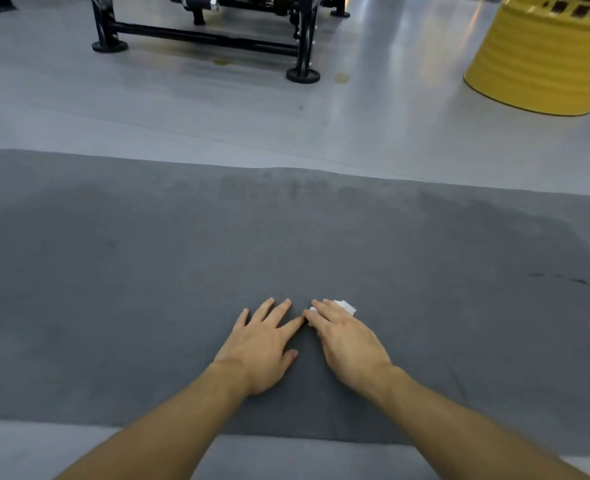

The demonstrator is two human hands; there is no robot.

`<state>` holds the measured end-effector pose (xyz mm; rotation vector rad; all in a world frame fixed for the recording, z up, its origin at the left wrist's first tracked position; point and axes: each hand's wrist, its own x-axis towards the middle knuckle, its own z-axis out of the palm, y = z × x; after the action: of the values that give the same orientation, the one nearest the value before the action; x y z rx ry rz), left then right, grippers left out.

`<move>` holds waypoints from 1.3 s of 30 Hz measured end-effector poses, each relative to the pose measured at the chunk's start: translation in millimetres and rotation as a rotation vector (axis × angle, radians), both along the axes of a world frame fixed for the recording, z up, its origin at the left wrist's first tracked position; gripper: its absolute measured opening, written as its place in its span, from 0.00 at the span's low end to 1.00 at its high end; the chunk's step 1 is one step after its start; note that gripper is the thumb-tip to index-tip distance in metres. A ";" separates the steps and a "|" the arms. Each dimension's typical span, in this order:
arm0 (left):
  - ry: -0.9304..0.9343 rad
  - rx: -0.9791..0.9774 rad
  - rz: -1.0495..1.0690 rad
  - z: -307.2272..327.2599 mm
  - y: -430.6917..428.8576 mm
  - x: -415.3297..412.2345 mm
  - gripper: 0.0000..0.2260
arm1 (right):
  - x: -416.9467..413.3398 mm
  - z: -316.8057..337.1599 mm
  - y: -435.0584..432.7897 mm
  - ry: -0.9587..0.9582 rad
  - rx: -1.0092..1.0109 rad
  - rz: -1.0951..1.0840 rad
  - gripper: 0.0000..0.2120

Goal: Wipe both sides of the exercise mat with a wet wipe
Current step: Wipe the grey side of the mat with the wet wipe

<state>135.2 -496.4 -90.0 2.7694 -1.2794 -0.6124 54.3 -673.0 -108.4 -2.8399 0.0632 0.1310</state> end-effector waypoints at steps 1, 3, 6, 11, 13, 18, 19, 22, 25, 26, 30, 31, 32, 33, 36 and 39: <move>0.016 0.017 -0.019 4.0 4.7 -7.7 0.29 | -10.4 6.3 2.6 0.006 0.018 0.006 0.24; 0.047 0.053 -0.065 9.8 13.2 -19.7 0.31 | -26.6 18.7 5.3 0.003 0.039 0.004 0.21; 0.079 0.085 -0.136 16.6 26.1 -37.0 0.35 | -43.6 32.0 9.0 0.025 -0.026 0.012 0.11; 0.049 0.090 -0.173 16.7 39.6 -53.5 0.39 | -54.4 38.0 12.0 0.072 -0.043 -0.045 0.06; 0.034 0.091 -0.178 15.8 41.6 -56.5 0.39 | -59.8 37.4 15.4 0.103 -0.017 -0.053 0.07; 0.001 0.087 -0.212 14.3 41.5 -52.8 0.37 | -65.8 35.1 26.9 0.151 0.005 -0.025 0.16; -0.007 0.088 -0.227 14.0 42.1 -52.0 0.36 | -66.1 35.1 28.4 0.148 0.015 -0.030 0.19; -0.020 0.093 -0.276 15.4 45.6 -49.4 0.33 | -69.8 35.9 29.5 0.102 0.030 0.033 0.25; -0.044 0.116 -0.332 18.1 48.3 -46.8 0.29 | -74.3 39.9 24.5 0.129 -0.080 0.170 0.31; -0.050 0.121 -0.342 18.6 48.7 -46.5 0.28 | -74.6 41.8 23.9 0.137 -0.138 0.208 0.31; -0.046 0.140 -0.348 20.4 49.0 -48.6 0.28 | -70.0 50.6 38.8 0.217 -0.294 0.289 0.22; -0.037 0.150 -0.349 20.6 49.3 -49.8 0.30 | -68.9 51.0 44.6 0.245 -0.326 0.312 0.21; -0.035 0.166 -0.353 20.6 49.7 -51.3 0.32 | -68.3 50.9 49.5 0.262 -0.363 0.338 0.20; -0.044 0.192 -0.361 20.5 50.3 -52.6 0.34 | -67.9 50.5 52.7 0.268 -0.396 0.362 0.19; -0.116 0.301 -0.380 19.9 50.8 -59.1 0.33 | -68.8 54.3 54.8 0.270 -0.424 0.390 0.18; -0.199 0.396 -0.396 18.6 46.3 -69.6 0.30 | -71.6 58.6 54.7 0.253 -0.445 0.411 0.18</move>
<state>65.5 -450.2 -71.4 2.9574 -1.9754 -0.6863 -17.3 -618.3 -49.8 -3.2160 -0.4991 0.6353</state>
